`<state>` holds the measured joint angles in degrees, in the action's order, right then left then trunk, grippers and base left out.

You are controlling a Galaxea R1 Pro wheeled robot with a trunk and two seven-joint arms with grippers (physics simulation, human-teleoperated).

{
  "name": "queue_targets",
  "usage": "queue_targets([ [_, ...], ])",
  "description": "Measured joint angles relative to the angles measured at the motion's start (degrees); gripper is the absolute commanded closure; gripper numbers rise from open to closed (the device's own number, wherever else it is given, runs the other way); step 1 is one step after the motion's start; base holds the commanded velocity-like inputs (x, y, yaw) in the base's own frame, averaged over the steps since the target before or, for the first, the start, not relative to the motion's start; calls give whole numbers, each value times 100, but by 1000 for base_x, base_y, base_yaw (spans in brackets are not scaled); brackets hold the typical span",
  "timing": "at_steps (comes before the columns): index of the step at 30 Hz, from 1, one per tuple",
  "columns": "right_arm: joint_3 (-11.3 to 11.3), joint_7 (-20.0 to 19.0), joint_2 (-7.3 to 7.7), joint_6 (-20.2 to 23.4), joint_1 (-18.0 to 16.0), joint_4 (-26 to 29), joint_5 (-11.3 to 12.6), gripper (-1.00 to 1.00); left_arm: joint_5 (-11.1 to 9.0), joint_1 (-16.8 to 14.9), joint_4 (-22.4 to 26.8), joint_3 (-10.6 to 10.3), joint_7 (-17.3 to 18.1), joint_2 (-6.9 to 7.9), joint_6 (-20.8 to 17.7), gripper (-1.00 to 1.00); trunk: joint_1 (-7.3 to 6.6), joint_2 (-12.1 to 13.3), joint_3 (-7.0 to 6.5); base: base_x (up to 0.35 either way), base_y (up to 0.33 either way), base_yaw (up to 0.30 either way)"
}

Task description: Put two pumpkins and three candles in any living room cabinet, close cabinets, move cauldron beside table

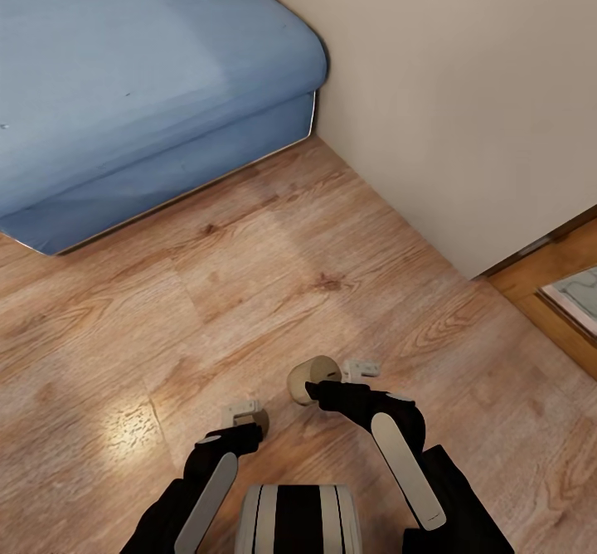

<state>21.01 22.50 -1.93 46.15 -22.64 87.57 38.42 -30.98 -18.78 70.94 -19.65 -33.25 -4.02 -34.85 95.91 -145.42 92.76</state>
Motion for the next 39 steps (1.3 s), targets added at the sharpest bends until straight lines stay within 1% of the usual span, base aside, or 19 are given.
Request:
queue_targets([
  [1,-1,1,0,-1,0,0,4,100,-5,0,3,10,8,1,-5,100,0,0,0,0,0,0],
  [2,-3,2,0,-3,0,-4,6,100,22,0,8,25,13,4,-6,100,-3,1,-22,0,0,0],
  [16,-4,1,0,-2,0,-11,9,100,7,3,10,36,22,4,-28,100,-39,20,-332,0,0,0],
  [19,-25,0,0,3,0,-100,3,100,6,0,33,32,20,3,-52,100,-46,24,-398,0,0,0],
  [21,-130,3,0,5,0,-232,-24,100,9,0,92,41,15,4,-76,100,-52,27,-443,0,0,0],
  [23,-335,-1,-4,0,0,-370,-42,100,5,2,188,53,10,4,-93,100,-57,29,-487,0,0,0],
  [24,-486,-4,-6,-1,-1,-446,-49,100,1,5,263,63,9,8,-100,100,-59,31,-509,0,0,0],
  [25,-558,-10,-7,0,-1,-481,-52,100,1,6,306,67,7,10,-111,100,-62,32,-531,0,0,0],
  [26,-601,-12,-8,-17,-1,-507,7,100,-8,7,332,69,8,11,-115,100,-65,33,-554,0,0,0],
  [30,-677,-10,-9,-17,-1,-562,16,100,-25,8,381,81,6,17,-175,100,-74,39,-642,-58,0,0],
  [33,-687,-9,-9,-13,-1,-569,17,100,-124,13,463,87,5,21,-306,100,-80,43,-709,-256,0,0],
  [36,-694,-7,-9,-6,-1,-569,9,100,-265,16,615,97,1,43,-371,100,-87,47,-775,-313,0,0],
  [39,-736,0,-9,3,-1,-554,-1,100,-294,17,642,99,0,44,-386,100,-95,51,-841,-324,0,0],
])
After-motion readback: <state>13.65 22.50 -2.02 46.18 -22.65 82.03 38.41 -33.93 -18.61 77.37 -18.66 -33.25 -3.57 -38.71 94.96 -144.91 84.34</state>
